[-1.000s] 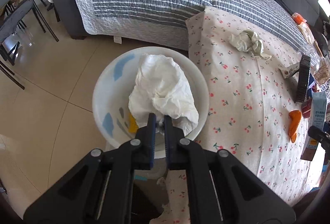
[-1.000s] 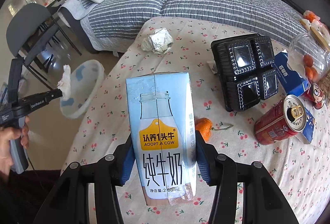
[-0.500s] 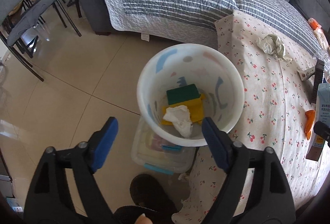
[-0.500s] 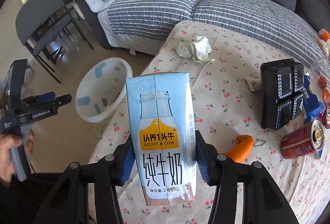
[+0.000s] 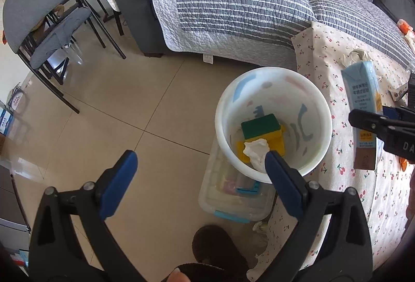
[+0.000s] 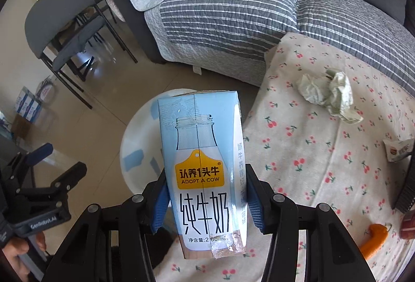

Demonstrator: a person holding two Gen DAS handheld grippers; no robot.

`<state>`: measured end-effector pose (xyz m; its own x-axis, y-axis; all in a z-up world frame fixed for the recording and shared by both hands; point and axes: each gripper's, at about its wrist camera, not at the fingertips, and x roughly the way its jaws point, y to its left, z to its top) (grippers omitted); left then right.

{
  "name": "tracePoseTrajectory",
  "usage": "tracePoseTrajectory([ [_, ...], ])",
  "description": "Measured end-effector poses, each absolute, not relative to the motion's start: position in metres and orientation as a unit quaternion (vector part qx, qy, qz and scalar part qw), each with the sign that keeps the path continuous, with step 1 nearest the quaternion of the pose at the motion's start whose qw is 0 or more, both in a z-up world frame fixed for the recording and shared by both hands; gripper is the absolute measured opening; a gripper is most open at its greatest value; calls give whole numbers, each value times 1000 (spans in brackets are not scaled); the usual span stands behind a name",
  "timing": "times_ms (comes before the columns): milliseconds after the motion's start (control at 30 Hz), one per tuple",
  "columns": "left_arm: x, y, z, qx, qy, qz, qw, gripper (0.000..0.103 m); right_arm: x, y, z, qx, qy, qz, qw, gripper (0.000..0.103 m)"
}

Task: Collect trash
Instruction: 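Lower the milk carton into the white bin and open the right gripper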

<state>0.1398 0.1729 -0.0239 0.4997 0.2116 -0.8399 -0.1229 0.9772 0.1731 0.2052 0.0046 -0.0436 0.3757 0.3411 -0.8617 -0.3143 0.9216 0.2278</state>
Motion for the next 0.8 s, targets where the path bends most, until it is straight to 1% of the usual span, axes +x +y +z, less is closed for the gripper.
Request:
tracePoseTrajectory([
  [267,140,182,-21,34,489,96,866,98,223,28,-52,41,527,205,824,55],
  [333,139,184,-21,33,489,98,866,98,224,30,-51,53,527,207,823,64],
  [400,139,185,-22,31,490,99,865,98,223,28,-48,57,523,206,825,68],
  [600,140,186,-24,28,494,97,863,98,216,17,-36,33,518,194,832,71],
  [700,140,183,-24,28,495,94,863,98,208,4,-30,10,511,184,840,75],
  [800,140,179,-24,28,496,91,863,98,199,-17,-24,10,509,180,842,77],
])
